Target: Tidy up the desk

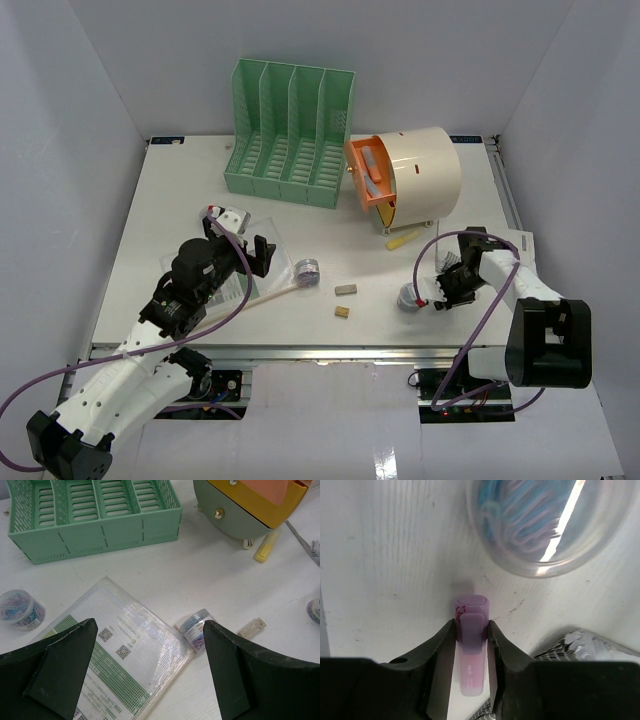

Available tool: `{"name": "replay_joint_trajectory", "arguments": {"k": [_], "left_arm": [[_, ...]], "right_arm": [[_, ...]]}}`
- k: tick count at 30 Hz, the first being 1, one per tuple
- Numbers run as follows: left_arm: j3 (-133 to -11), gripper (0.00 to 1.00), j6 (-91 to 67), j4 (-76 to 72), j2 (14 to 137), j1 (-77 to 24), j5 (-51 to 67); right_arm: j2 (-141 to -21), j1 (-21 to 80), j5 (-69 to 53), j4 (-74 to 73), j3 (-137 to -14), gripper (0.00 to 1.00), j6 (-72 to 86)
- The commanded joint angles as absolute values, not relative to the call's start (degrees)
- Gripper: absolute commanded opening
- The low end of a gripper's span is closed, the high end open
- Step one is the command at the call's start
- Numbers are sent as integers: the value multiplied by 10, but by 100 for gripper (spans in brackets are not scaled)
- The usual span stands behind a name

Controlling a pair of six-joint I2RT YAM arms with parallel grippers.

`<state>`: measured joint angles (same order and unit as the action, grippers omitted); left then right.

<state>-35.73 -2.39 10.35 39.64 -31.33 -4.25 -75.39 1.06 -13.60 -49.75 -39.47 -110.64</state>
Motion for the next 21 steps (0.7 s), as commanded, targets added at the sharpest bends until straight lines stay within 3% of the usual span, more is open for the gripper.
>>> {"name": "replay_joint_trajectory", "arguments": {"k": [1,6,10,15,18,21], "left_arm": [[-376,98,-21,102,394,-311,-22],[-375,98,-20,100,397,-311,-9],[-374,98,-16,97,398,-311,27],[-367,98,-9,89,393,-311,64],[-361,98,-4,83,390,-312,86],[-355,98,-2,77,392,-311,105]], "right_arm": [[-716,8,-284,-579,-497,11,-1025],[-711,9,-416,-635,-669,8,-872],[-717,18,-535,-575,-751,8,-642],[-708,67,-565,-241,-747,8,-228],[-712,104,-514,-58,-723,8,-68],[-739,136,-437,-8,-747,8,9]]}}
